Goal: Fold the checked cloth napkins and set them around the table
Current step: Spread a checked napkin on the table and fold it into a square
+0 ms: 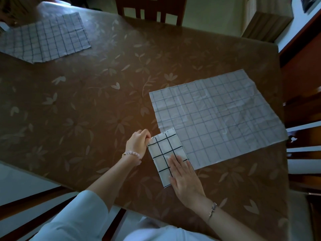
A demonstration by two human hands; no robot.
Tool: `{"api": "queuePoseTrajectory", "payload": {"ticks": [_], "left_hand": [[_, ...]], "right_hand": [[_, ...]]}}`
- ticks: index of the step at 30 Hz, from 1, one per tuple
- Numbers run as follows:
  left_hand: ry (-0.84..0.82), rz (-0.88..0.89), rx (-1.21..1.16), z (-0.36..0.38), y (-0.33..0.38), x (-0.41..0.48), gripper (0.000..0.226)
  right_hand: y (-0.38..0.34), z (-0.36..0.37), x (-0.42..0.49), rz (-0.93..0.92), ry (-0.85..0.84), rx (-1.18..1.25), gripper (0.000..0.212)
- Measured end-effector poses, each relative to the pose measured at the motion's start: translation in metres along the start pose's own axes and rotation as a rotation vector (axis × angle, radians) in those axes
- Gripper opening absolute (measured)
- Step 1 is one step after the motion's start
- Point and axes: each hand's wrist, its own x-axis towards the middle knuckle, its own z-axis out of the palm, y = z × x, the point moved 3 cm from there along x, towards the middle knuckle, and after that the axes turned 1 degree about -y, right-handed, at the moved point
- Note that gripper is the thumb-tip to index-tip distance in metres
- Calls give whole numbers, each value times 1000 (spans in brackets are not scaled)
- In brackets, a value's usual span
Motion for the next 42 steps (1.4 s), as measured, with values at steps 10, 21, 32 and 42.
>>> {"api": "queuePoseTrajectory", "payload": {"ticks": [10,21,32,42], "left_hand": [[76,-14,-9,1,5,-7,9],[-30,299,327,49,28,-90,46],[-266,289,478,48,9,-95,84],[-386,221,535,36,14,-85,112]], "right_hand": [[1,7,0,21,-45,-33,57],[2,6,2,39,-55,0,57],[20,0,-3,6,-81,-67,63],[31,-7,-8,40,-133,-114,66]]}}
